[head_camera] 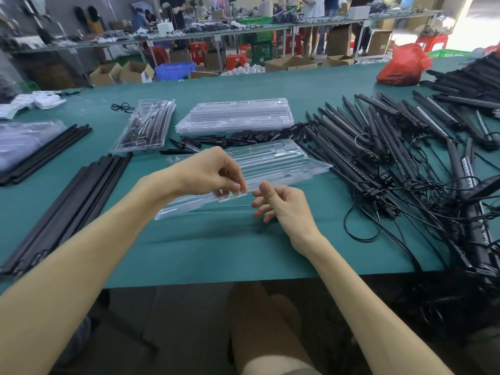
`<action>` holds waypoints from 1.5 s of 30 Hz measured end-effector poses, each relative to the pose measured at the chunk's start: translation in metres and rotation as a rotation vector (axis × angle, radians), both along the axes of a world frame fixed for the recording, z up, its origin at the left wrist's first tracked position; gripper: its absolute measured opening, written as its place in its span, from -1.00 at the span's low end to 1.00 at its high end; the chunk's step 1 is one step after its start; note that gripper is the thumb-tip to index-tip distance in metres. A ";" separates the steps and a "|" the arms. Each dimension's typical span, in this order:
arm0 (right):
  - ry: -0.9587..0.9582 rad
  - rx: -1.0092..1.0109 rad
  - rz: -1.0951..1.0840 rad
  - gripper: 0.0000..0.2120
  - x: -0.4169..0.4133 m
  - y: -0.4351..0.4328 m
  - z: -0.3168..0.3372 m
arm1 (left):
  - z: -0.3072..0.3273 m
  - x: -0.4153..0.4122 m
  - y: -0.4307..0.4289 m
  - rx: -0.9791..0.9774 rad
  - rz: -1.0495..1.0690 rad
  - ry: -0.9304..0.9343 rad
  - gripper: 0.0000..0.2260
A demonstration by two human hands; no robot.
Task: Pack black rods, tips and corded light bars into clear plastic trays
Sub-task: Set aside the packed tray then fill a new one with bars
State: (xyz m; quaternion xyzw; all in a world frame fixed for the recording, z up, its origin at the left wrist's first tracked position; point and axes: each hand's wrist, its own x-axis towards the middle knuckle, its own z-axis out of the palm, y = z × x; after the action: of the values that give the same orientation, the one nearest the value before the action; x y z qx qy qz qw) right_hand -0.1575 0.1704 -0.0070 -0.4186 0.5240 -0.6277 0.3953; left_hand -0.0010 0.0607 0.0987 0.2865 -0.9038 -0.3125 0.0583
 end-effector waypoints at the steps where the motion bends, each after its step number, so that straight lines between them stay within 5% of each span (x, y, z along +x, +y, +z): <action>1: 0.003 -0.001 0.002 -0.54 0.000 0.000 0.000 | 0.000 0.000 0.001 -0.013 0.004 -0.003 -0.83; 12: 0.025 -0.003 0.020 -0.55 0.000 0.003 0.001 | -0.003 0.001 0.021 -0.366 -0.077 0.020 -0.95; 28: 0.056 0.001 0.064 -0.63 0.000 0.003 0.002 | -0.007 -0.014 0.008 0.034 0.023 0.118 -0.97; 40: 0.078 -0.002 0.092 -0.67 0.000 0.004 0.001 | -0.009 -0.010 -0.001 0.179 0.018 0.102 -0.80; 45: 0.090 0.001 0.094 -0.70 -0.001 0.003 0.000 | -0.010 -0.008 -0.002 0.206 0.023 0.100 -0.87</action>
State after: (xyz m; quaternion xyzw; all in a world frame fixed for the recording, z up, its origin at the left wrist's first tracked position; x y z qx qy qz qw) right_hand -0.1583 0.1734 -0.0074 -0.4702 0.5215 -0.5887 0.4006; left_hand -0.0095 0.0584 0.0882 0.2853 -0.8596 -0.4168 0.0769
